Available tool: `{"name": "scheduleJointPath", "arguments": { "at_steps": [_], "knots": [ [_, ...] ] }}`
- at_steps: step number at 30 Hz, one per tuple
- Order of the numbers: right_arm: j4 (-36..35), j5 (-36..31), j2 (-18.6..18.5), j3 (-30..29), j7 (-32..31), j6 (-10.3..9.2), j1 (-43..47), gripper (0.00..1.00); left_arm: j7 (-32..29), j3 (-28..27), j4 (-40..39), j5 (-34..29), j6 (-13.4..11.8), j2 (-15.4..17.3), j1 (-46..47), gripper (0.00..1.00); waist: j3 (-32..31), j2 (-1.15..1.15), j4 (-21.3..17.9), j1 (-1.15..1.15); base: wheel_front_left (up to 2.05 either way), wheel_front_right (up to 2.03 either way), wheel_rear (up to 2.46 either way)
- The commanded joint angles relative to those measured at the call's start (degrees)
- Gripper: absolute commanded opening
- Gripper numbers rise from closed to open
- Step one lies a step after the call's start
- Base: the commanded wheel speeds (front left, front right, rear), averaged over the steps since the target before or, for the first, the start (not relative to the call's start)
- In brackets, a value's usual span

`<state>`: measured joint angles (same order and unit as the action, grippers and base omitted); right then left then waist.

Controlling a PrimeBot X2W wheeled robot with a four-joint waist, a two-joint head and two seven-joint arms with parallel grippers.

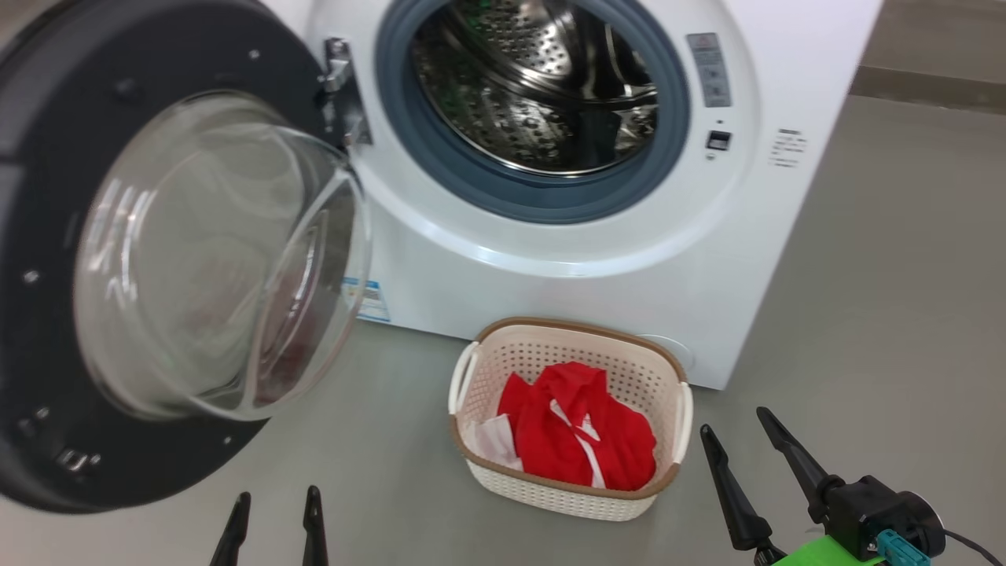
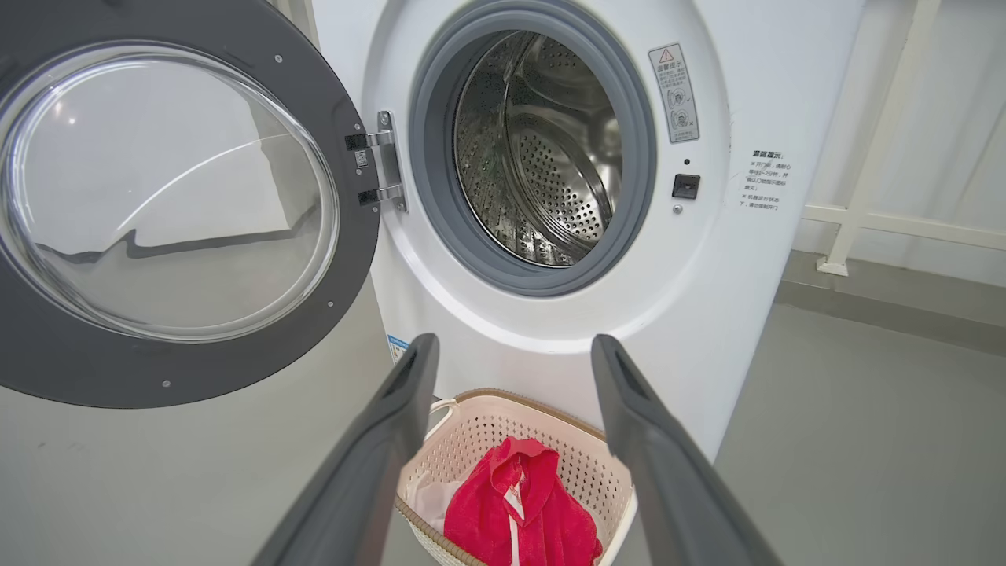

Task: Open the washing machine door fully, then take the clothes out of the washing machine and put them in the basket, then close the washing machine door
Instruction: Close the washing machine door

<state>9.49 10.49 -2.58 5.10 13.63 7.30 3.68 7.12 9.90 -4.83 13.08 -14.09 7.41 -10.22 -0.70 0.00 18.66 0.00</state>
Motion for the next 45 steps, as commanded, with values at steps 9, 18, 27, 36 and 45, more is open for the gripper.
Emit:
{"name": "scheduleJointPath", "arguments": {
  "at_steps": [9,18,27,36,45],
  "knots": [
    [-1.3,0.5,-0.3,1.6,0.3,0.19,-1.0,1.00,0.3,-1.9,-1.8,1.2,-0.1,0.6,1.7,1.00,0.0,0.00,5.5,0.00,0.00,0.00,0.00],
    [-0.5,0.5,-0.3,1.5,0.4,0.19,-1.2,1.00,0.6,-1.8,-1.4,1.5,-0.2,0.7,2.0,1.00,0.0,0.00,6.1,0.00,0.00,0.00,0.00],
    [-0.2,0.3,-0.3,1.4,0.5,0.19,-1.2,1.00,0.9,-1.4,-1.0,2.0,0.0,0.8,2.2,0.00,-0.1,0.00,6.4,0.00,0.00,0.00,0.00],
    [-0.1,0.3,-0.3,1.3,0.6,0.19,-1.3,1.00,3.4,-2.8,-2.0,6.8,2.4,0.0,2.5,0.00,-0.3,0.00,6.9,0.00,0.00,0.00,0.00],
    [-0.5,0.0,-0.3,1.2,0.4,0.19,-1.2,1.00,6.7,-12.3,-8.4,34.3,11.4,-4.0,4.5,0.00,-0.3,0.00,7.5,0.00,0.00,0.00,0.00]
  ]
}}
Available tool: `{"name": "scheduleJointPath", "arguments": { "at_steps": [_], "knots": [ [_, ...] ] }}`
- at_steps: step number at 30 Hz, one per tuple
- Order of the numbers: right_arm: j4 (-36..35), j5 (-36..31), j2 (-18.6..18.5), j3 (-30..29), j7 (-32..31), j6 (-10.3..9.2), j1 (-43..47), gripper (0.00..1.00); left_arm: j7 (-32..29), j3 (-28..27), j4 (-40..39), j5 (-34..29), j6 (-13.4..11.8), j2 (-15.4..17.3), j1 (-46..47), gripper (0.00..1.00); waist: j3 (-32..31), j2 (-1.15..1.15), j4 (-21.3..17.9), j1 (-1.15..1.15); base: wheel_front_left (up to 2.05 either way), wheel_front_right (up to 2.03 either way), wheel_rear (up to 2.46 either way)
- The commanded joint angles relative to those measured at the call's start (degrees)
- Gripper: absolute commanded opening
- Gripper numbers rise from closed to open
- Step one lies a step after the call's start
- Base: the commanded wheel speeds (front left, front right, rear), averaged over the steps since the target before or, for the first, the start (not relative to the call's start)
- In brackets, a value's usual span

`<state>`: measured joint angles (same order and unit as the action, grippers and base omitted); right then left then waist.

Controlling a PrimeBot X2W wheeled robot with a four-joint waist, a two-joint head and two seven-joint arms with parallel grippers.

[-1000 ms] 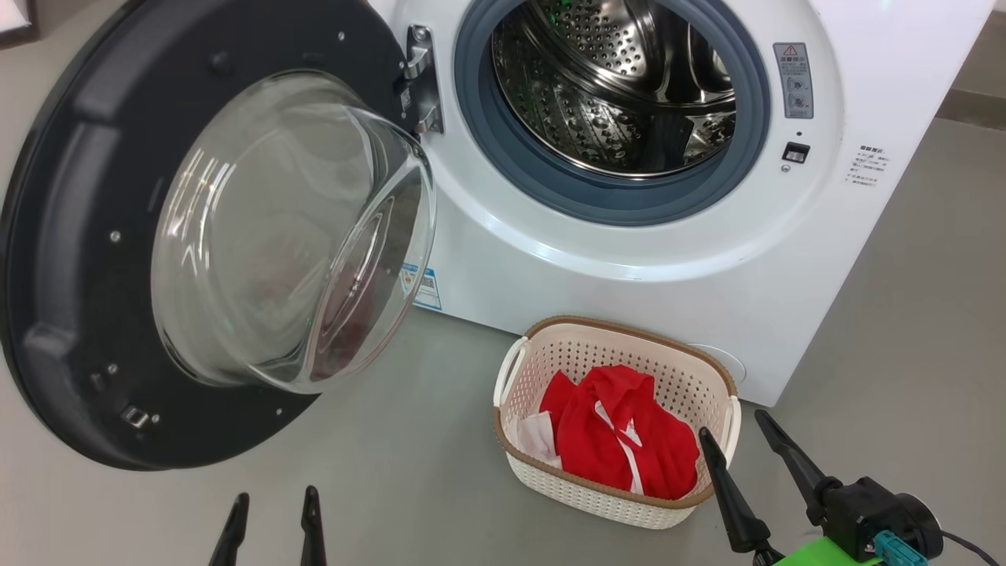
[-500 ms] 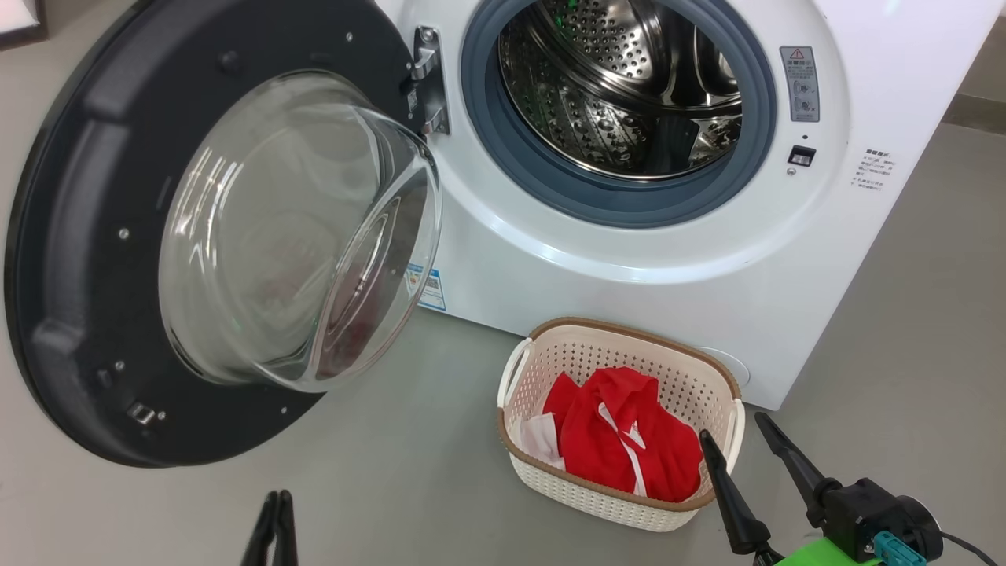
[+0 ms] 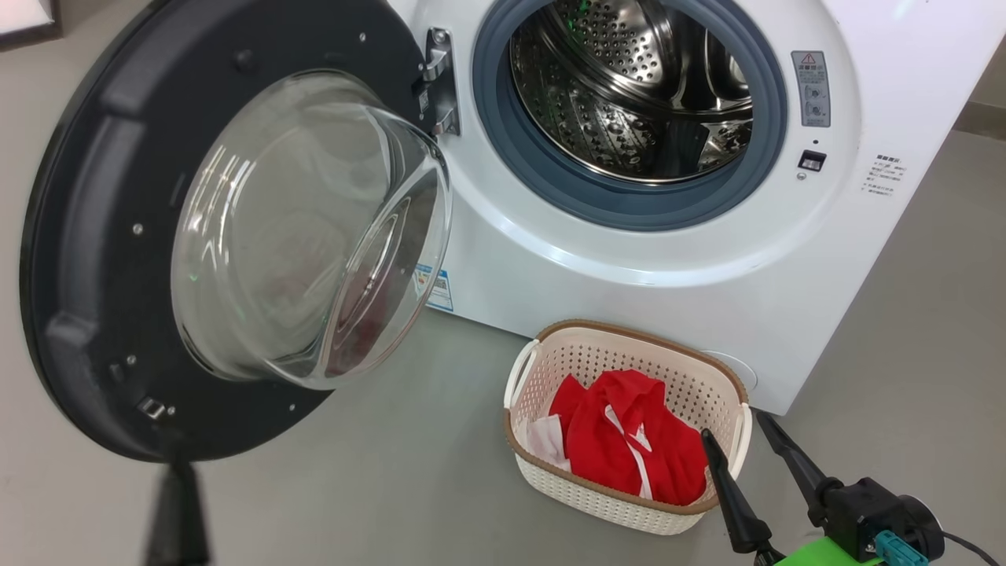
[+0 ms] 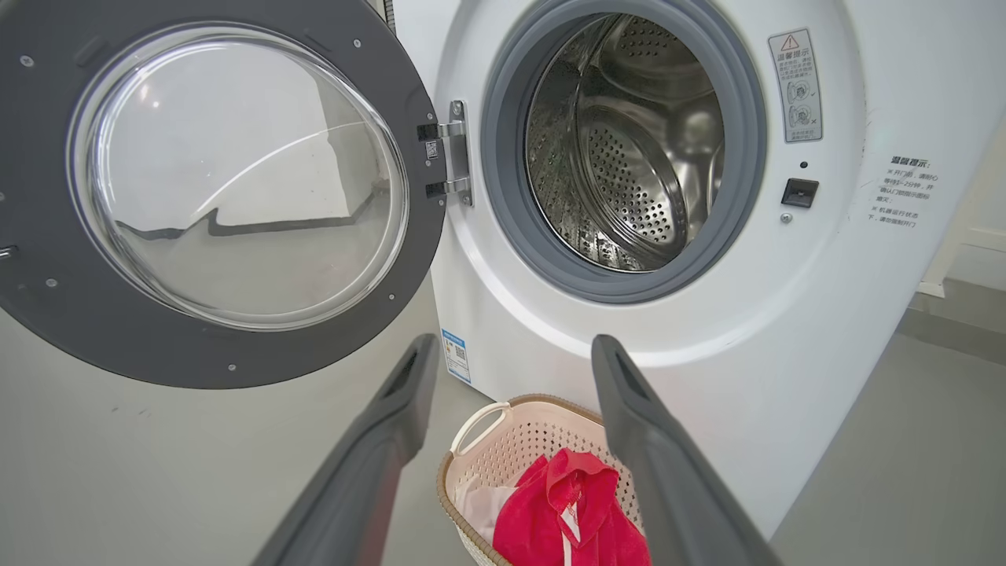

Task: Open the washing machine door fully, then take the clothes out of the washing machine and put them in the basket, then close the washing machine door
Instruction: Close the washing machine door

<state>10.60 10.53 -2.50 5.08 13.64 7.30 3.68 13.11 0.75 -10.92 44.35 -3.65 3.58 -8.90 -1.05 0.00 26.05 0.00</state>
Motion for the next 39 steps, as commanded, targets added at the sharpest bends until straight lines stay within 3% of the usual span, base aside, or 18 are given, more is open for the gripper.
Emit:
{"name": "scheduleJointPath", "arguments": {
  "at_steps": [1,3,5,11,14,19,29,33,39],
  "knots": [
    [-1.6,0.0,-0.4,1.2,0.4,0.19,-1.2,1.00,0.7,-3.1,-2.3,3.1,1.0,-0.1,3.2,0.00,0.1,0.00,0.1,0.00,0.00,0.00,0.00],
    [-2.0,-0.1,-0.4,1.1,0.3,0.19,-1.2,1.00,1.2,-7.7,-4.2,13.7,3.2,-0.5,4.7,0.00,0.4,0.00,0.2,0.00,0.00,0.00,0.00],
    [-2.1,-0.1,-0.4,1.1,0.3,0.19,-1.2,1.00,1.3,-9.2,-4.8,16.8,3.8,-0.5,5.2,0.00,0.5,0.00,0.2,0.00,0.00,0.00,0.00],
    [-2.8,-0.6,-0.4,1.1,-0.1,0.19,-1.7,1.00,1.6,-20.7,-5.3,28.6,3.8,0.2,10.1,0.00,1.6,0.00,0.3,0.00,0.00,0.00,0.00],
    [-3.1,-0.6,-0.4,1.1,-0.3,0.19,-2.0,1.00,0.8,-25.5,-2.7,33.6,3.7,2.7,13.6,0.00,2.0,0.00,0.3,0.00,0.00,0.00,0.00],
    [-3.6,-0.8,-0.4,1.2,-0.5,0.19,-2.5,1.00,-3.1,-30.1,5.5,39.0,3.3,9.7,19.2,0.00,2.3,0.00,0.1,0.00,0.00,0.00,0.00],
    [-4.3,-1.2,-0.4,1.5,-1.2,0.19,-3.1,1.00,-12.4,-30.5,24.3,44.8,1.8,18.9,27.4,0.00,3.1,0.00,-1.0,0.00,0.00,0.00,0.00],
    [-4.7,-1.3,-0.4,1.4,-1.7,0.19,-3.2,1.00,-16.7,-28.0,31.9,46.0,1.3,20.0,30.6,0.00,3.6,0.00,-1.3,0.00,0.00,0.00,0.00],
    [-5.1,-1.5,-0.4,1.6,-2.2,0.19,-3.7,1.00,-20.9,-24.3,37.4,45.7,2.8,20.3,32.7,0.00,4.1,0.00,-2.0,0.00,0.00,0.00,0.00]
  ]
}}
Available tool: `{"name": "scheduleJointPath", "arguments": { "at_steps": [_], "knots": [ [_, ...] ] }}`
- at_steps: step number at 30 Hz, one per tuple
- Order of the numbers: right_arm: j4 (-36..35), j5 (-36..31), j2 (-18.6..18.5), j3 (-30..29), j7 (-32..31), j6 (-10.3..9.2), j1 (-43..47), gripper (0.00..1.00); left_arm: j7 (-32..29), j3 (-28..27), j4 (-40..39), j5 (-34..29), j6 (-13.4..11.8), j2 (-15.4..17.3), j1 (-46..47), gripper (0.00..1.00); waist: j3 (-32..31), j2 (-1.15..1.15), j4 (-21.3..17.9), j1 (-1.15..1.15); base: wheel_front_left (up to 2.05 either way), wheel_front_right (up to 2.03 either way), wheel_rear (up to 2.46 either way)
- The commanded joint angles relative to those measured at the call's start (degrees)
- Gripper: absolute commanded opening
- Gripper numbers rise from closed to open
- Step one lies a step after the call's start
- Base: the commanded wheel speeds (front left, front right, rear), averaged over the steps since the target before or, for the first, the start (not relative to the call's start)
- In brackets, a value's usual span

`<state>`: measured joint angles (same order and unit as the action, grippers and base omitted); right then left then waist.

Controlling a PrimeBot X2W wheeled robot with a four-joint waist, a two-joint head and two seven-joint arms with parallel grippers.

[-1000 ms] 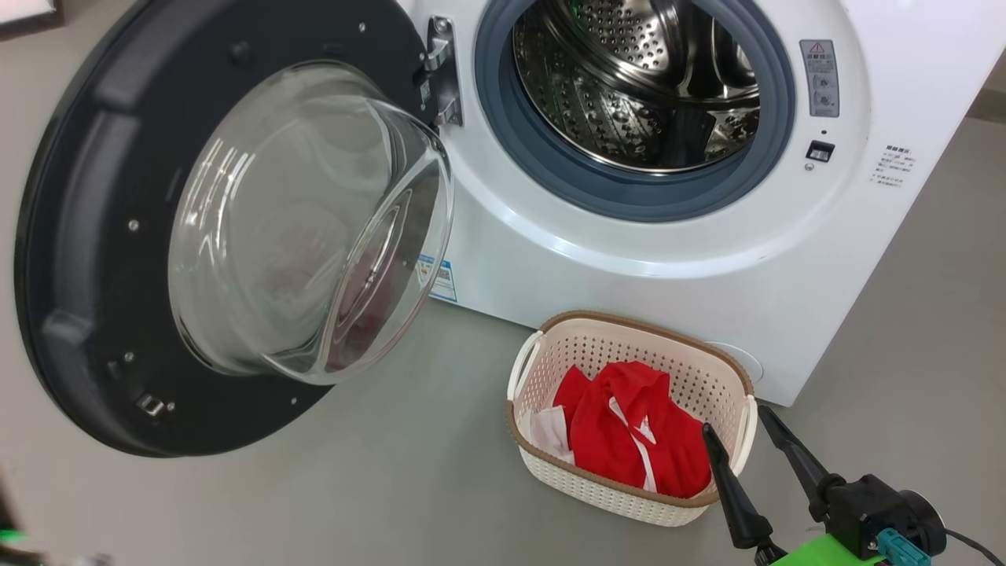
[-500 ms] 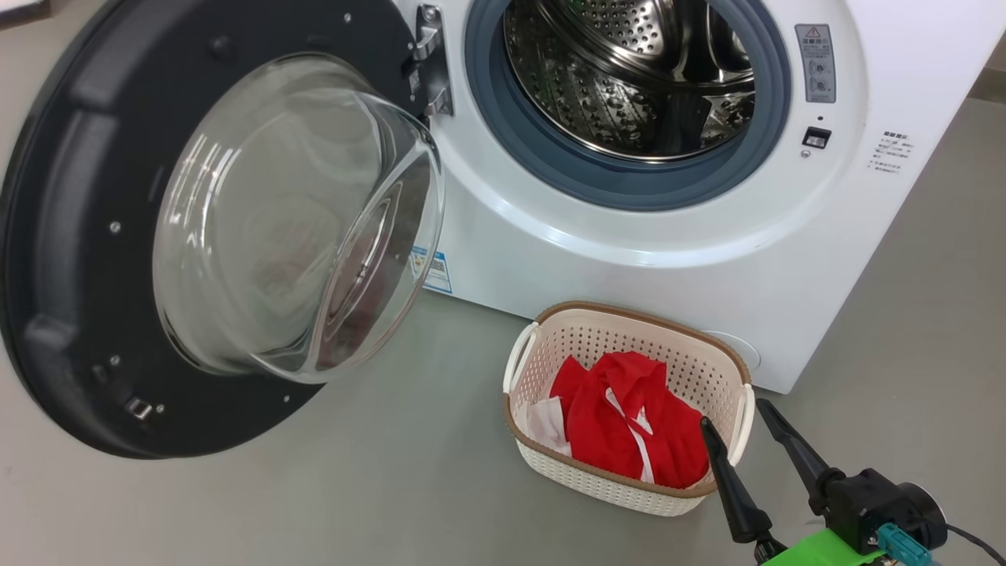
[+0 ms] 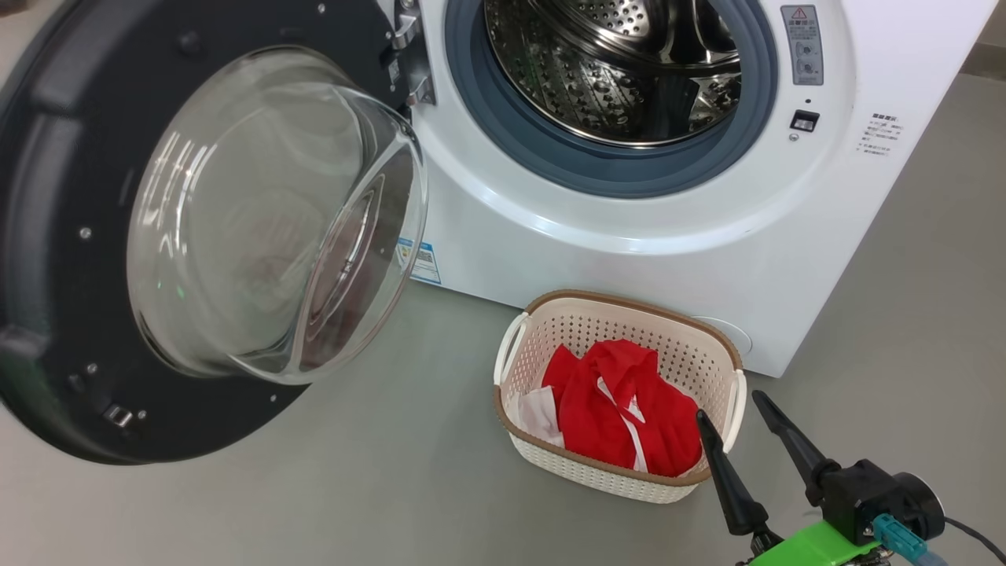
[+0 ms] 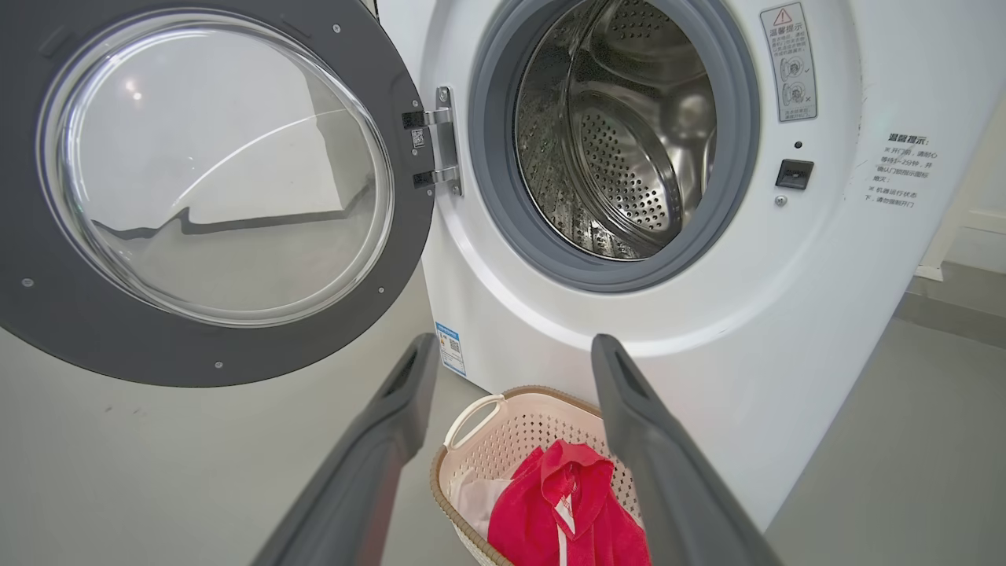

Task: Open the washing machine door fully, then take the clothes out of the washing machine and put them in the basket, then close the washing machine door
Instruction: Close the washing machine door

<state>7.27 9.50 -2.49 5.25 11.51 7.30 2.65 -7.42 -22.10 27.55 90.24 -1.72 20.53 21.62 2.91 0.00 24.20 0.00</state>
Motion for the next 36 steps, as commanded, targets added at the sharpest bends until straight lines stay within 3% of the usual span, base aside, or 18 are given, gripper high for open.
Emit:
{"name": "scheduleJointPath", "arguments": {
  "at_steps": [1,8,9,14,36],
  "knots": [
    [-1.8,-0.5,-0.4,1.5,-0.1,0.19,-2.7,1.00,-0.8,-1.1,-0.4,-0.2,1.2,3.2,2.5,0.00,0.2,0.00,-0.2,0.00,0.00,0.00,0.00],
    [-2.2,-0.6,-0.4,1.4,-0.3,0.19,-2.7,1.00,-3.3,0.9,2.8,-0.3,3.0,3.1,3.9,0.00,0.6,0.00,-0.7,0.00,0.00,0.00,0.00],
    [-2.4,-0.6,-0.5,0.9,-0.5,0.19,-2.7,1.00,-9.7,1.4,3.6,2.3,6.1,3.4,3.0,0.00,1.0,0.00,-1.0,0.00,0.00,0.00,0.00],
    [-2.3,-0.4,-0.5,0.7,-0.3,0.19,-2.8,1.00,-16.0,1.0,0.5,5.8,7.6,3.1,-0.5,0.00,1.2,0.00,-1.2,0.00,0.00,0.00,0.00],
    [-2.0,0.1,-0.4,0.4,0.5,0.19,-3.1,1.00,-30.4,1.1,-13.2,15.8,7.5,-1.7,-10.1,0.00,1.3,0.00,-2.4,0.00,0.00,0.00,0.00]
  ]
}}
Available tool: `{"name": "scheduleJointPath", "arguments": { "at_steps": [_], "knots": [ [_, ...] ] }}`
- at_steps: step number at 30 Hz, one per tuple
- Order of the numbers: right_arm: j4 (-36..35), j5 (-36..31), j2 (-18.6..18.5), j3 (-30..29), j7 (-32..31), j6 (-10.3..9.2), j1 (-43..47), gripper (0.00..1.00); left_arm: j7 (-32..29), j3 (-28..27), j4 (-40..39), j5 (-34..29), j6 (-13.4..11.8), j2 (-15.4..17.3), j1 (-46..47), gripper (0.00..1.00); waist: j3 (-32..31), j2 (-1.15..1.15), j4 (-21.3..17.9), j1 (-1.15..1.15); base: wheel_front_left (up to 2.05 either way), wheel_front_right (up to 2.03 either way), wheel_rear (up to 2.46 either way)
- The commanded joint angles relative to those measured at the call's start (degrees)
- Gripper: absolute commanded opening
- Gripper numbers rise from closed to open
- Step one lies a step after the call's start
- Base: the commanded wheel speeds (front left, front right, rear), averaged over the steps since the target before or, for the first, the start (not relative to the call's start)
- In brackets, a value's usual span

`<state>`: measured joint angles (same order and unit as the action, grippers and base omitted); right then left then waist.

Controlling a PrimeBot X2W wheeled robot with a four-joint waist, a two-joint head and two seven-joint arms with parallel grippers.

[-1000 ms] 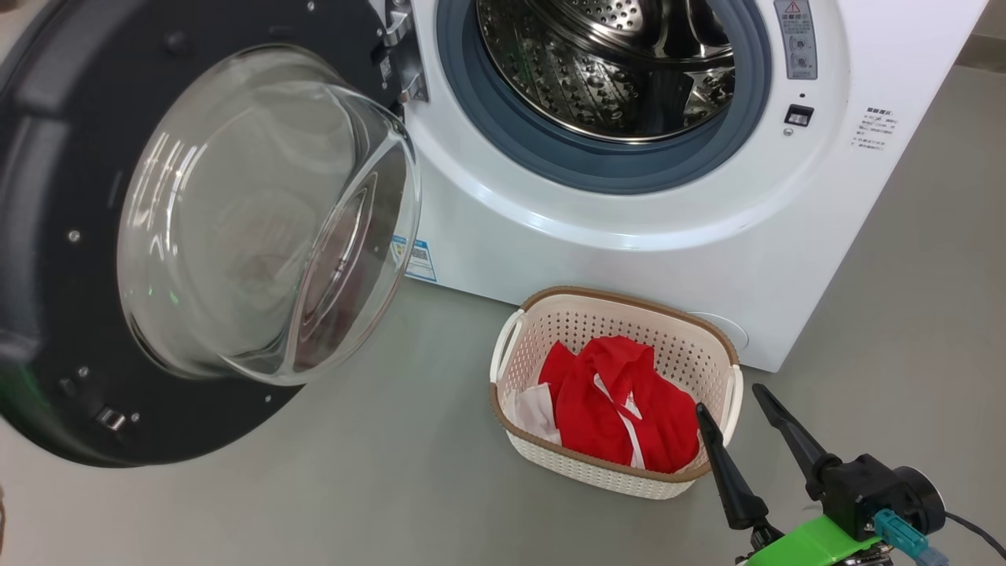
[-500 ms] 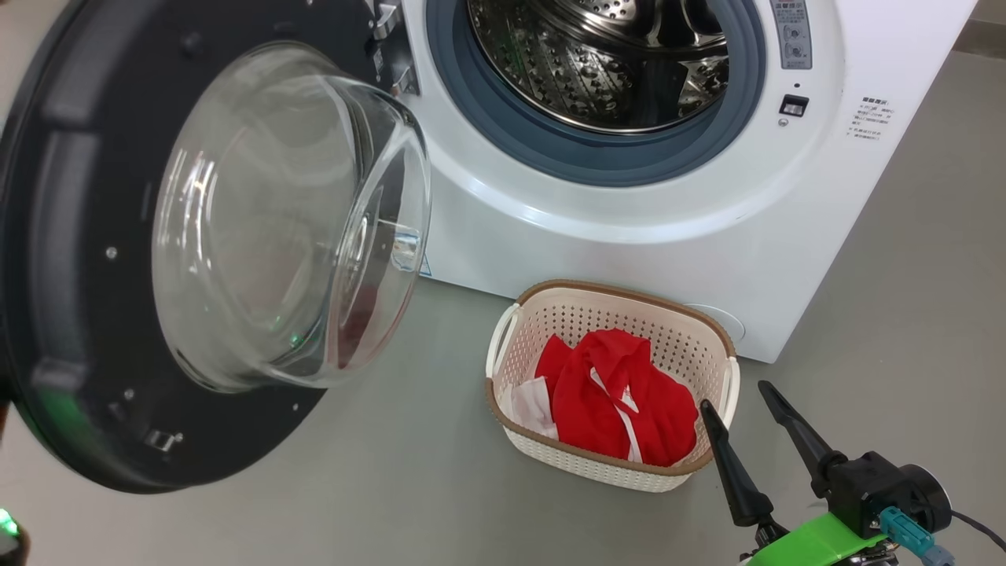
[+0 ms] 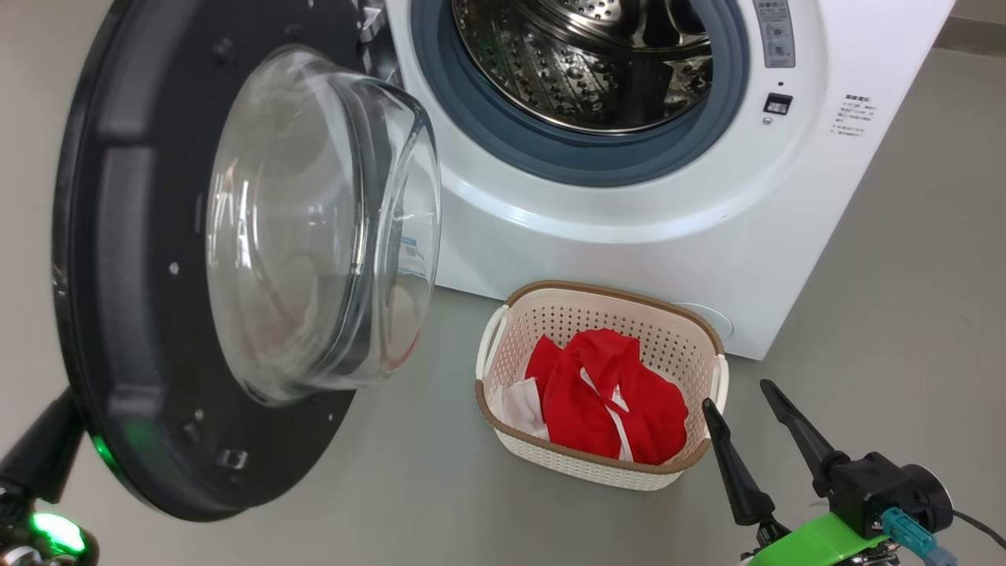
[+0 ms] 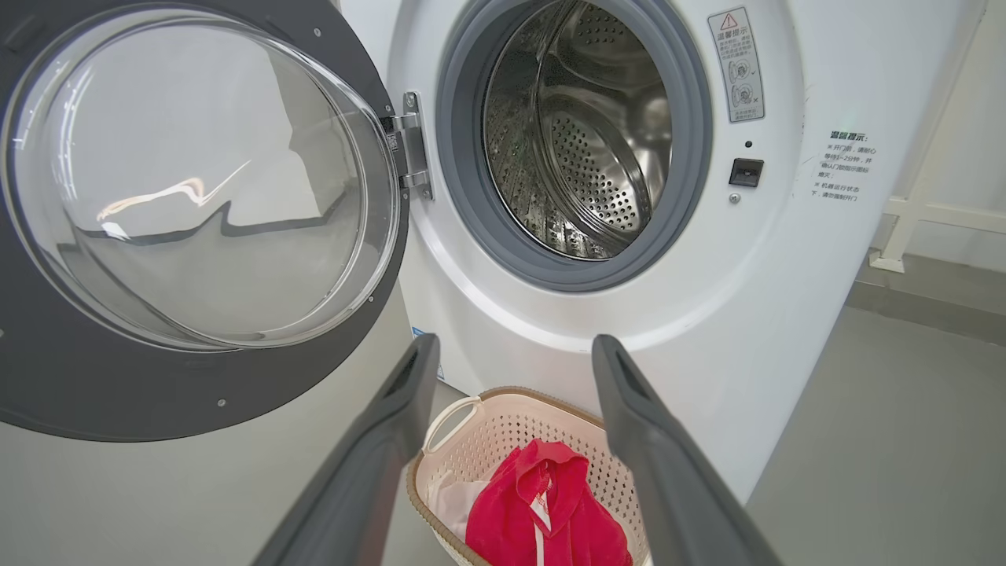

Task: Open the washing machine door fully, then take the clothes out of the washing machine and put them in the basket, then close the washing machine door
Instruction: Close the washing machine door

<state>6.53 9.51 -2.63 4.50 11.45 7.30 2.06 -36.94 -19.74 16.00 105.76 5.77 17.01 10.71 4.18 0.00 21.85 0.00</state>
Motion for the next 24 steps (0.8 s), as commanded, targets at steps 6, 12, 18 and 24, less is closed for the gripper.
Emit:
{"name": "scheduleJointPath", "arguments": {
  "at_steps": [6,12,18,24],
  "knots": [
    [-1.1,0.3,-0.3,1.3,0.8,0.19,-3.0,1.00,-3.0,-0.2,-5.7,1.2,-0.2,0.6,-0.9,0.00,0.5,0.00,-1.3,0.00,0.00,0.00,0.00],
    [-0.8,0.4,-0.3,1.2,1.1,0.19,-3.4,1.00,-4.7,0.5,-8.8,2.8,-0.2,-1.1,-1.6,0.00,0.9,0.00,-2.8,0.00,0.00,0.00,0.00],
    [-0.3,0.6,-0.3,1.2,1.4,0.19,-3.7,1.00,-5.0,1.1,-10.4,3.1,-0.4,-2.5,-2.7,0.00,0.9,0.00,-4.5,0.00,0.00,0.00,0.00],
    [0.1,1.0,-0.3,1.3,1.8,0.19,-4.1,1.00,-5.3,1.8,-12.4,2.9,-0.7,-3.5,-3.4,0.00,1.1,0.00,-6.1,0.00,0.00,0.00,0.00]
  ]
}}
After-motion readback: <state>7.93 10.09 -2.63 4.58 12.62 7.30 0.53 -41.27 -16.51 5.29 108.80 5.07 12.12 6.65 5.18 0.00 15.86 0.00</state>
